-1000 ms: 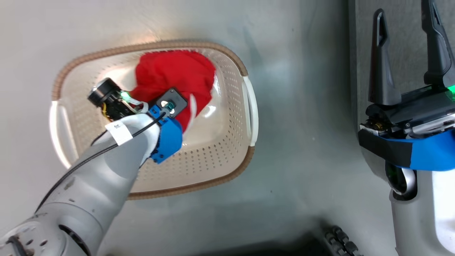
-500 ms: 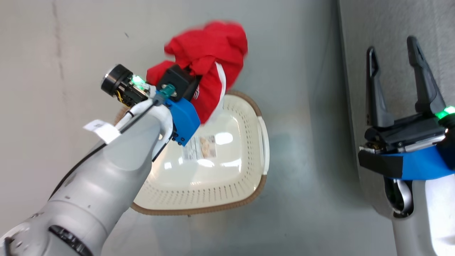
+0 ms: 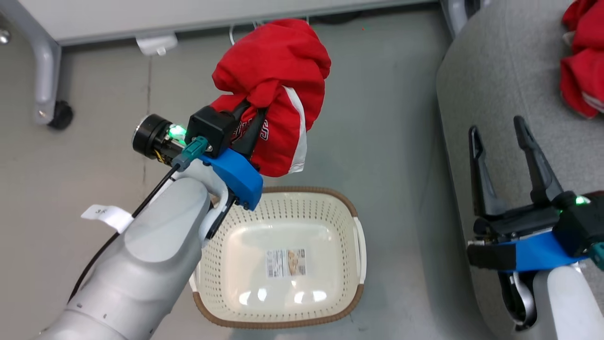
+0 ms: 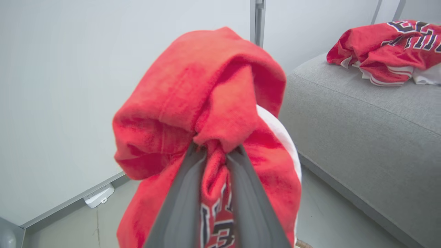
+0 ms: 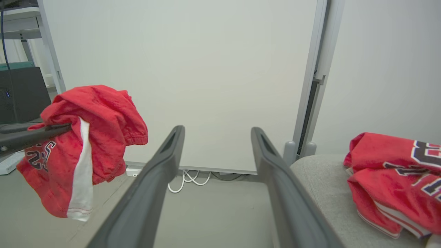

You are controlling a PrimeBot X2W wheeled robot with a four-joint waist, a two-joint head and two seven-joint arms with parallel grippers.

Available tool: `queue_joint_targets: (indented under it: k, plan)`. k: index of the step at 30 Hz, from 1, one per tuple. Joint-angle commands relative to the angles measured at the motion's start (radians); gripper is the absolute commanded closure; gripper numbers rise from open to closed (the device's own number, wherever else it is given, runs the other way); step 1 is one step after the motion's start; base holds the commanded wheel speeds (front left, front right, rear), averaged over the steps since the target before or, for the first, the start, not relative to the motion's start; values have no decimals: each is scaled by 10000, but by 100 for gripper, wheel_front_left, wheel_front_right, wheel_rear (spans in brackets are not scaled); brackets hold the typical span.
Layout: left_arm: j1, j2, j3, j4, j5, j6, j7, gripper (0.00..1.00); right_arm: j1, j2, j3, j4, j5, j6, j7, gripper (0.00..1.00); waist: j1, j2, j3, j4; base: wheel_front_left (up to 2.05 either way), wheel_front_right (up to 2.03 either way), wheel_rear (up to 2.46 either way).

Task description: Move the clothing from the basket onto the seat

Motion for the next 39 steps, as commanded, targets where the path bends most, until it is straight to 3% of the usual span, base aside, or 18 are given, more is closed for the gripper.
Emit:
queue_joint_targets:
  k: [1, 13, 24, 39]
  plan:
    - [333, -28, 283, -288, 80, 34, -48, 100, 321, 48, -5, 104, 74, 3, -34, 0, 1, 0, -862, 189, 0, 0, 0]
    - [1522, -206, 1107, -1791, 422, -54, -49, 100, 1411, 190, 67, 392, 207, 3, -34, 0, 1, 0, -2287, 418, 0, 0, 0]
    - [2189, -534, 784, -2582, 612, 1, -49, 100, 1893, 278, 251, 585, 297, 3, -34, 0, 1, 0, -2905, 567, 0, 0, 0]
    - [2420, -485, 547, -2941, 524, 120, 30, 100, 1891, 299, 472, 579, 350, 3, -34, 0, 1, 0, -3104, 724, 0, 0, 0]
